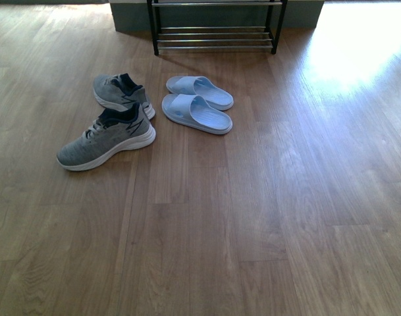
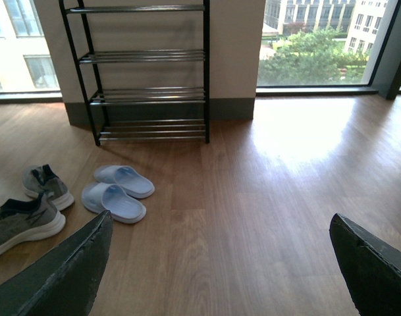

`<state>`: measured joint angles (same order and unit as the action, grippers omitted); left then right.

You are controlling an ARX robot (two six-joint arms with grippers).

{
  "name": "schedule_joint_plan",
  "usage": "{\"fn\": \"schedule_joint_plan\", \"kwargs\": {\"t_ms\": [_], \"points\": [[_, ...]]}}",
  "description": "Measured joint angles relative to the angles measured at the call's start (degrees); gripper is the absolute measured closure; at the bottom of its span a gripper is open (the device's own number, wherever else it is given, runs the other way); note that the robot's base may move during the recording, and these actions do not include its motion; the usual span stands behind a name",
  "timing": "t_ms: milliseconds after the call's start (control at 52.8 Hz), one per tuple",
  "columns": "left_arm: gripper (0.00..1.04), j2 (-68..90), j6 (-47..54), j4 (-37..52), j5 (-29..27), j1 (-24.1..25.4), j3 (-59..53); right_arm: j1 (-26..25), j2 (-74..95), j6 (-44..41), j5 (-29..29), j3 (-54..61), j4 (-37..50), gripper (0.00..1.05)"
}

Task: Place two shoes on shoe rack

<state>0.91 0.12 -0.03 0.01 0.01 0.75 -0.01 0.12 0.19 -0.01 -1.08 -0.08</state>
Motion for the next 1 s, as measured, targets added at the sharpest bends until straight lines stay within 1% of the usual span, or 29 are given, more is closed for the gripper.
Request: {"fn": "schedule_joint_plan", "kwargs": {"t_ms": [1004], "points": [[0.09, 0.0, 0.0, 0.0, 0.0, 0.0, 0.0, 0.0, 0.0, 0.0, 0.0, 0.0, 0.0, 0.09]]}}
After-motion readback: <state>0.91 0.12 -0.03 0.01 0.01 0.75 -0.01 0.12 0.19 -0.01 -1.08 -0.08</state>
